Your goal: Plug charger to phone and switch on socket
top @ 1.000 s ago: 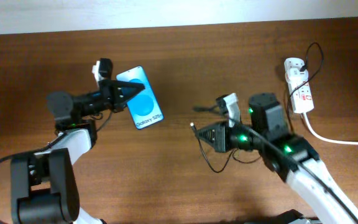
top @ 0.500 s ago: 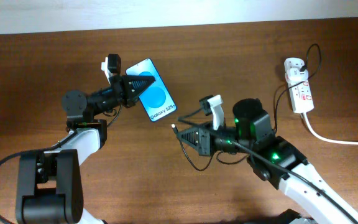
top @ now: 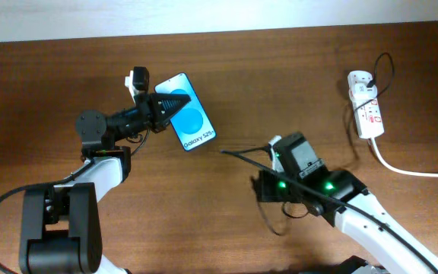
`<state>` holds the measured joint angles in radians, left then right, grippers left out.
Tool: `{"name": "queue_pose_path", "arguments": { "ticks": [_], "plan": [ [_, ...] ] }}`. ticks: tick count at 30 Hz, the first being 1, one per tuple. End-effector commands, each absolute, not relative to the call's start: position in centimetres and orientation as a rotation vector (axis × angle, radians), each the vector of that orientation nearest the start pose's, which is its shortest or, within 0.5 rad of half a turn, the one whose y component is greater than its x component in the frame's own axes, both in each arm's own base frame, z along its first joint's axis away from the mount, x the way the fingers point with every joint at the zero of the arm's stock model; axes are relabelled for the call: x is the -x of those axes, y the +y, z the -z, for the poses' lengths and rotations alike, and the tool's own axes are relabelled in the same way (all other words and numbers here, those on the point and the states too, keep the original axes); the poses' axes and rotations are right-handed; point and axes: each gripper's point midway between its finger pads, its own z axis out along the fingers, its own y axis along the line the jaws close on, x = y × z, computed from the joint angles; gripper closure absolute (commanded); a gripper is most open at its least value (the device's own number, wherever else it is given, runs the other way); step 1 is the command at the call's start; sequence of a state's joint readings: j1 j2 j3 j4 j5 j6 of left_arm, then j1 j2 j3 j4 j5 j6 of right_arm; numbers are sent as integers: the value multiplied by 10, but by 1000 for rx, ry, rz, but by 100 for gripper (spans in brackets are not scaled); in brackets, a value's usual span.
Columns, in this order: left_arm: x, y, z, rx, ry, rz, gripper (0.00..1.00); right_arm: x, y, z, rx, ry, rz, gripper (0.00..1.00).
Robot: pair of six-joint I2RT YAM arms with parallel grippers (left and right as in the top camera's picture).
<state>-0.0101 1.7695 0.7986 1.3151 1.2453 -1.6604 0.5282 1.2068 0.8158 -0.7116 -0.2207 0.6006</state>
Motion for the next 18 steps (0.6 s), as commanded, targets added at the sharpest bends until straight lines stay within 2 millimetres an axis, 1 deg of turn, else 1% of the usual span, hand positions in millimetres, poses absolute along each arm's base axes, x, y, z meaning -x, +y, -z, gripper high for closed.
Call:
{"name": "queue_pose_path", "arguments": {
  "ticks": [1,3,5,6,7,8,11,12,13,16,17,18],
  "plan": [
    [-379,-165,-251,11,1854,1988,100,-242,143,-58,-68,2857,-252,96],
    [-379,-165,-251,-5,1852,1981,100,-242,139,-20,-82,2953,-148,96],
    [-379,-165,-251,-6,1853,1982,100,-241,142,1,-81,3010,-134,96],
    [-378,-165,-251,-9,1856,1983,100,-239,145,6,-80,3036,-144,96],
    [-377,-165,-251,-13,1858,1984,100,-238,148,8,-80,3048,-159,91],
    [-377,-166,-251,-13,1859,1984,100,-240,148,6,-79,3042,-163,83],
    [-378,-165,-251,-12,1858,1984,100,-244,151,2,-80,3031,-175,46],
    [-378,-165,-251,-12,1858,1984,100,-241,150,3,-113,3043,-171,40],
    [-378,-165,-251,-12,1858,1984,100,-235,150,3,-160,3068,-174,39],
    [-378,-165,-251,-13,1858,1983,100,-224,164,2,-152,3124,-312,40],
    [-378,-165,-251,-13,1858,1983,100,-217,177,-2,-146,3158,-428,40],
    [-378,-165,-251,-13,1858,1983,100,-213,182,-3,-142,3171,-481,40]
  ]
}}
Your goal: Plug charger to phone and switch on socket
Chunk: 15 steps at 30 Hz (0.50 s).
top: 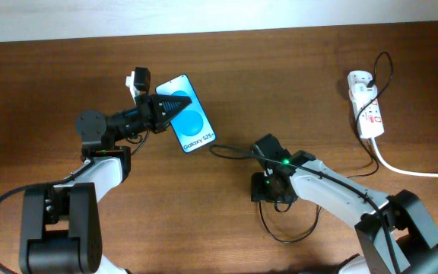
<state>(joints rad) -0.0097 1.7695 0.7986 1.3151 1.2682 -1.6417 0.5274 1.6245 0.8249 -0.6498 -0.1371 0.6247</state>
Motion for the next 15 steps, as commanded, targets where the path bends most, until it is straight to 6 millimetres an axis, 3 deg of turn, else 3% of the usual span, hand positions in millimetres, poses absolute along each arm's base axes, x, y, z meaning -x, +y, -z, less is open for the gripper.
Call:
{"name": "queue_pose_path", "arguments": {
  "ticks": [1,4,7,9,13,15],
  "plan": [
    [-378,-165,-251,-12,1858,1984,100,-210,187,-5,-119,3182,-534,40],
    [-378,-165,-251,-12,1857,1983,100,-207,177,-1,-104,3195,-446,44],
    [-378,-165,-251,-12,1857,1983,100,-197,157,10,-121,3223,-301,65],
    [-378,-165,-251,-12,1858,1984,100,-198,155,12,-120,3215,-288,68],
    [-377,-165,-251,-13,1858,1984,100,-203,160,12,-115,3195,-321,96],
    [-375,-166,-250,-26,1868,1988,100,-207,163,11,-108,3175,-347,96]
  ]
}}
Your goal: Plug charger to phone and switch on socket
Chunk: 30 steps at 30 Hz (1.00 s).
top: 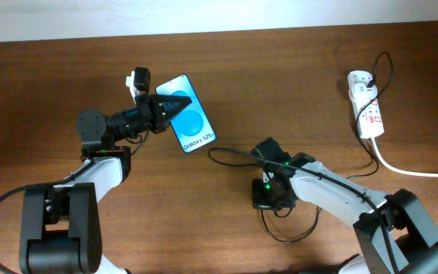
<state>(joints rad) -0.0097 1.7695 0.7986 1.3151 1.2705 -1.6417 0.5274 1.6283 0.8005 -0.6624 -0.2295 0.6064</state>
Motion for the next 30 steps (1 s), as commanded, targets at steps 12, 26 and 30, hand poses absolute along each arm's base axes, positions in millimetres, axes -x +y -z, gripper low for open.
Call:
{"name": "queue_pose_path", "arguments": {
  "ticks": [12,26,30],
  "plan": [
    [-377,-169,-251,-13,1856,1988,100,-180,215,-259,257,2155,-1288,96],
    [-338,-204,-257,-381,1934,2034,100,-183,279,-204,455,2218,-1710,96],
    [-338,-204,-257,-387,1938,2036,100,-185,281,-208,467,2197,-1728,96]
  ]
}}
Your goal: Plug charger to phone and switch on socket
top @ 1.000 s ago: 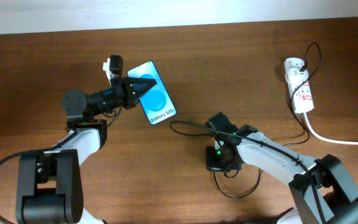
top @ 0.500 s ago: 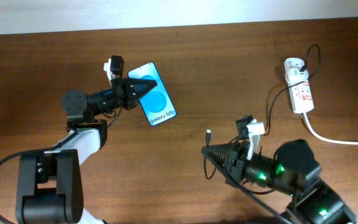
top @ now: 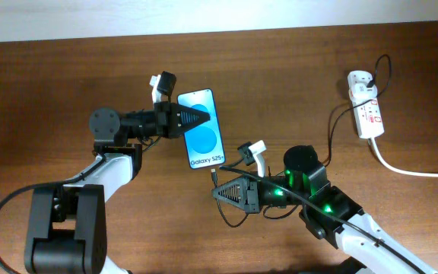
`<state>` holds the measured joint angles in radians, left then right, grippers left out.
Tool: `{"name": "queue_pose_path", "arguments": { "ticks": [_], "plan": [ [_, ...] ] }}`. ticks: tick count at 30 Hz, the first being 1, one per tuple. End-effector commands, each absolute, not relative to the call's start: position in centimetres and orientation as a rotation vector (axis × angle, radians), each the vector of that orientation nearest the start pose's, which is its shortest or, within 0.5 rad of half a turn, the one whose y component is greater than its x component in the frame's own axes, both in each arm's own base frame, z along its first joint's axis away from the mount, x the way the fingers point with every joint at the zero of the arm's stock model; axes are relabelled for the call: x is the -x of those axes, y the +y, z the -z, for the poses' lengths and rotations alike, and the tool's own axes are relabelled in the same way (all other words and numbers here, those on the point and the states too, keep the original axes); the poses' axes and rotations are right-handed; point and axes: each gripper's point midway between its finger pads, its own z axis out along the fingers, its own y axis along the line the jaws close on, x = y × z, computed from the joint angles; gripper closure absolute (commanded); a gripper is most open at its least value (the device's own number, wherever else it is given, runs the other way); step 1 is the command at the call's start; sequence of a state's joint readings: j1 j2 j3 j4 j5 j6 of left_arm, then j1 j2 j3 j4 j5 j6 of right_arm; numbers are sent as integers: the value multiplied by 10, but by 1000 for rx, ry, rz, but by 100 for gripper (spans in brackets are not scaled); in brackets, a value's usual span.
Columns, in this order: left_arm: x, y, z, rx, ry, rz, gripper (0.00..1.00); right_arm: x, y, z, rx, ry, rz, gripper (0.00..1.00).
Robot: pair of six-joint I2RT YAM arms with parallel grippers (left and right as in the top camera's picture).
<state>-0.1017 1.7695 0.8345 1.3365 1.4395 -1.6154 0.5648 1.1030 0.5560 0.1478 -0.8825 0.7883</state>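
Observation:
The phone (top: 204, 129) lies screen-up on the table, its blue screen reading Galaxy S25+, its bottom edge facing the near side. My left gripper (top: 202, 119) reaches in from the left and is shut on the phone's upper part. My right gripper (top: 217, 192) points left just below the phone's bottom edge, shut on the black charger cable (top: 230, 221). The cable's plug end (top: 214, 173) sticks up toward the phone's bottom edge; contact cannot be told. The white socket strip (top: 365, 106) lies at the far right with the black charger plugged in.
A thick white mains lead (top: 409, 172) runs from the socket strip off the right edge. The black cable loops near the strip (top: 341, 122) and under my right arm. The table's far edge meets a white wall.
The phone and my left gripper have shifted right and toward the near side, the phone turned more upright. My right arm now points left below the phone, with the plug end at its tip.
My left gripper stayed on the phone at the upper left through all the earlier moments. The right gripper stood mid-table with the cable end trailing left toward the phone, then sat slightly nearer the front. Now phone and plug end are close together.

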Motion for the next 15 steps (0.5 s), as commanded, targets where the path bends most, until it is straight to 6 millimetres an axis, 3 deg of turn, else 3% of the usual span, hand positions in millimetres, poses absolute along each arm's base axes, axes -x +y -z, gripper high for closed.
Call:
{"name": "queue_pose_path", "arguments": {
  "ticks": [1,15],
  "plan": [
    [-338,-204,-257,-386,1938,2036,100,-186,281,-207,460,2199,-1722,96],
    [-343,-208,-260,-324,1923,2051,100,-199,282,-207,396,2186,-1685,96]
  ]
}}
